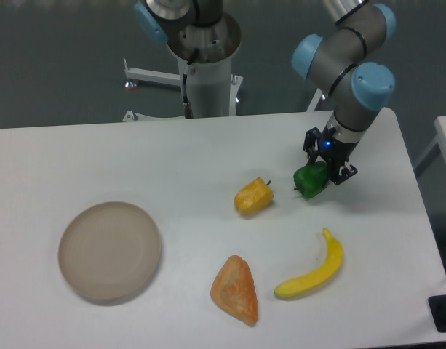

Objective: Place the green pepper on the table
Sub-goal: 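Lower the green pepper onto the table beside the yellow pepper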

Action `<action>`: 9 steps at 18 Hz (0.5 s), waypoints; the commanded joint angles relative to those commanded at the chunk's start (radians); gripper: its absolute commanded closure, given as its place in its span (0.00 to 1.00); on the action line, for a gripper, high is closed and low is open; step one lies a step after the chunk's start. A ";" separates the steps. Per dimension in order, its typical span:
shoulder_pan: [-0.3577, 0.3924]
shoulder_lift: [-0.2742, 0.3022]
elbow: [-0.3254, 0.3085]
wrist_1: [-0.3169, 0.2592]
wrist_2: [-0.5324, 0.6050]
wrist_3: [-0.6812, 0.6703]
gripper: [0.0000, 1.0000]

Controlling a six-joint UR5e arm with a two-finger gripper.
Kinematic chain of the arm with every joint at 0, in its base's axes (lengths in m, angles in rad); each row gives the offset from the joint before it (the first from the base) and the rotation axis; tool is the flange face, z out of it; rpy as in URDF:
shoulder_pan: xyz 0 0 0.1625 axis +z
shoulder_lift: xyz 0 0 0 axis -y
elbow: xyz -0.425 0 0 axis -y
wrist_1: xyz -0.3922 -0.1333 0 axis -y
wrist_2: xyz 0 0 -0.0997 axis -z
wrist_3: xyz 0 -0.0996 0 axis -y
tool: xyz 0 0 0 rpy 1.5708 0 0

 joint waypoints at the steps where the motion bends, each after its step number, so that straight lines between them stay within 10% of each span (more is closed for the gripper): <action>1: 0.000 -0.002 0.000 0.002 0.000 0.000 0.66; 9: -0.002 -0.009 0.003 0.002 0.000 -0.002 0.66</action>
